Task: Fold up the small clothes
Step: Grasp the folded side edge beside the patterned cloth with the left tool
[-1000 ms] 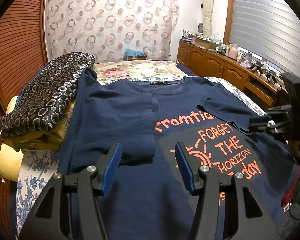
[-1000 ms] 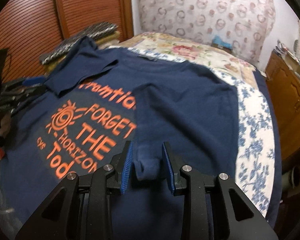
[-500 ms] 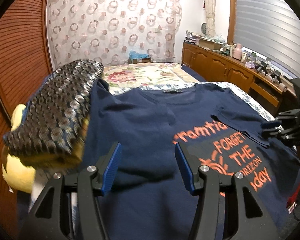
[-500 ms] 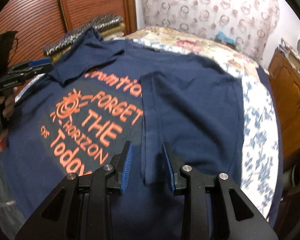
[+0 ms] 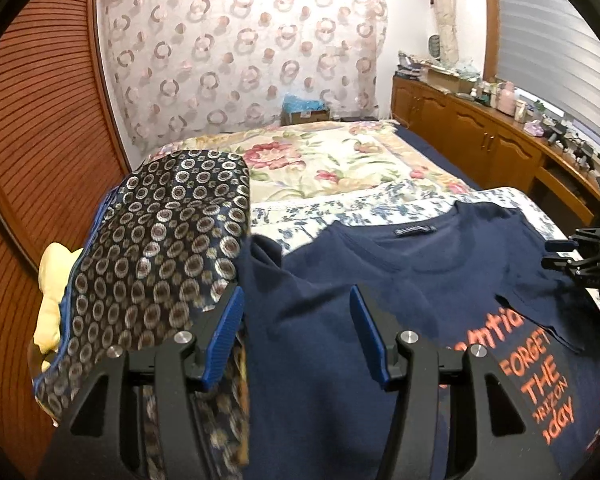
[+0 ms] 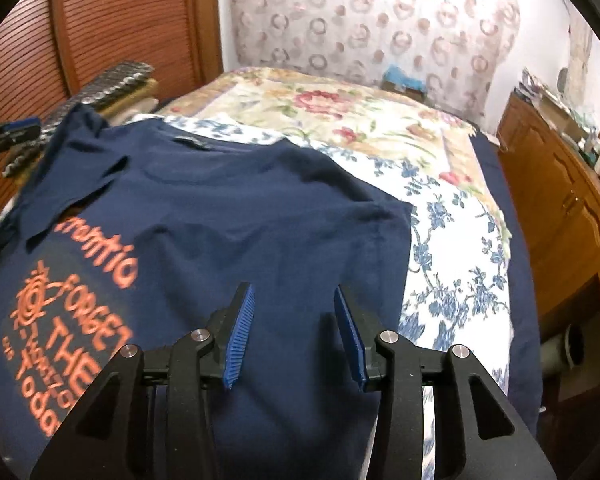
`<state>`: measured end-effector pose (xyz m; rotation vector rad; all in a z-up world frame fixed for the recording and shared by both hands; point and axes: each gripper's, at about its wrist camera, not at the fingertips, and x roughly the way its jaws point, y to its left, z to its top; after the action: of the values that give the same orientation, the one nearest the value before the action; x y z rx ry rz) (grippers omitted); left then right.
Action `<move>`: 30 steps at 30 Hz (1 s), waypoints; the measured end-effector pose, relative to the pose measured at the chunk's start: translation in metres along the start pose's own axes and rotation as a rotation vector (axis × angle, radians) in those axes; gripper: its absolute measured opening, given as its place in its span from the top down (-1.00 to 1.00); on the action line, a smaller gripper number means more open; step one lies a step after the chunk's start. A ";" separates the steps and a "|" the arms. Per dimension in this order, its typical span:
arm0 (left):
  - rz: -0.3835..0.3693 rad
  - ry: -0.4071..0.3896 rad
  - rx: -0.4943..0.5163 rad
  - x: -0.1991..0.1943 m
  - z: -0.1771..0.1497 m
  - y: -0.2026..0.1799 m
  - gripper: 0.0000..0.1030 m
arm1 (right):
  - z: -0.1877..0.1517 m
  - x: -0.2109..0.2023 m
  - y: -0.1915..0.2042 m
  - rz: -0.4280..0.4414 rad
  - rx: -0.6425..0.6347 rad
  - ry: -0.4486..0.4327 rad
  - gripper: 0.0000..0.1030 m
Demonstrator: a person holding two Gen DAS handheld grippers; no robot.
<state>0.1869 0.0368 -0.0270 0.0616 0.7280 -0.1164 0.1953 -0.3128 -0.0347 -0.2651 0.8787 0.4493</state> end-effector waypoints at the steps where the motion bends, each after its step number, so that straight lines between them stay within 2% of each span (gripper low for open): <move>1: 0.006 0.006 -0.002 0.005 0.003 0.002 -0.06 | 0.002 0.004 -0.002 -0.003 -0.004 0.003 0.19; 6: 0.008 0.026 -0.019 0.025 0.015 0.014 -0.02 | 0.009 0.021 -0.005 0.009 -0.018 0.012 0.19; 15: -0.039 0.066 0.011 0.042 0.027 0.016 0.41 | 0.010 0.024 -0.011 0.052 0.007 -0.014 0.03; 29: 0.051 0.157 0.069 0.067 0.025 0.012 0.44 | 0.012 0.026 -0.009 0.052 -0.002 -0.010 -0.07; 30: 0.053 0.156 0.075 0.067 0.025 0.011 0.63 | 0.012 0.026 -0.009 0.052 -0.002 -0.010 -0.07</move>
<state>0.2543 0.0401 -0.0532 0.1623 0.8776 -0.0890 0.2217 -0.3087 -0.0471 -0.2425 0.8773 0.4990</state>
